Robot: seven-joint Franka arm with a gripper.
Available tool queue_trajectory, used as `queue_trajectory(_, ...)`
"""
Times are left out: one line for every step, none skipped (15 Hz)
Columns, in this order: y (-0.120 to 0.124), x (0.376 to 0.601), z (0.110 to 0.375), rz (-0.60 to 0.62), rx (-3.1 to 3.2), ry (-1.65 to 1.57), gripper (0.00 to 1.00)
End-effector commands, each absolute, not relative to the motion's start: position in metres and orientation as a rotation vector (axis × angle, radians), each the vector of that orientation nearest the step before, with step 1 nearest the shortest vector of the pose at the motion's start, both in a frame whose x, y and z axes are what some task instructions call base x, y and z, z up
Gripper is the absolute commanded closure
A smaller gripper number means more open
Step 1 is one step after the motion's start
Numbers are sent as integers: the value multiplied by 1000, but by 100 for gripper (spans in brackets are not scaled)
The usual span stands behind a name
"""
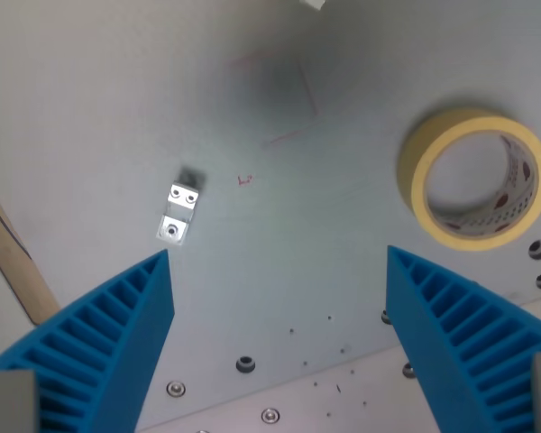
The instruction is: Move in gripper positive x
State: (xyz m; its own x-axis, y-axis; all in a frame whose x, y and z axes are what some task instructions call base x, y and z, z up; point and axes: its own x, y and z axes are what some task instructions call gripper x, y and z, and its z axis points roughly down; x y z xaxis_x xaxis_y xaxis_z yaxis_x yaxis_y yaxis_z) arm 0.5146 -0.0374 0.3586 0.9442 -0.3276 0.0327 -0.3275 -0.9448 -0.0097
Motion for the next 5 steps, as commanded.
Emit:
queue_trajectory(-45, 531, 362, -1, -3104, 503, 0)
queue_trajectory(-47, 536, 362, -1, -3104, 503, 0)
queue_trajectory(-48, 540, 362, -1, -3104, 503, 0)
queue_trajectory(-50, 545, 362, -1, -3104, 503, 0)
queue_trajectory(-51, 550, 362, -1, -3104, 503, 0)
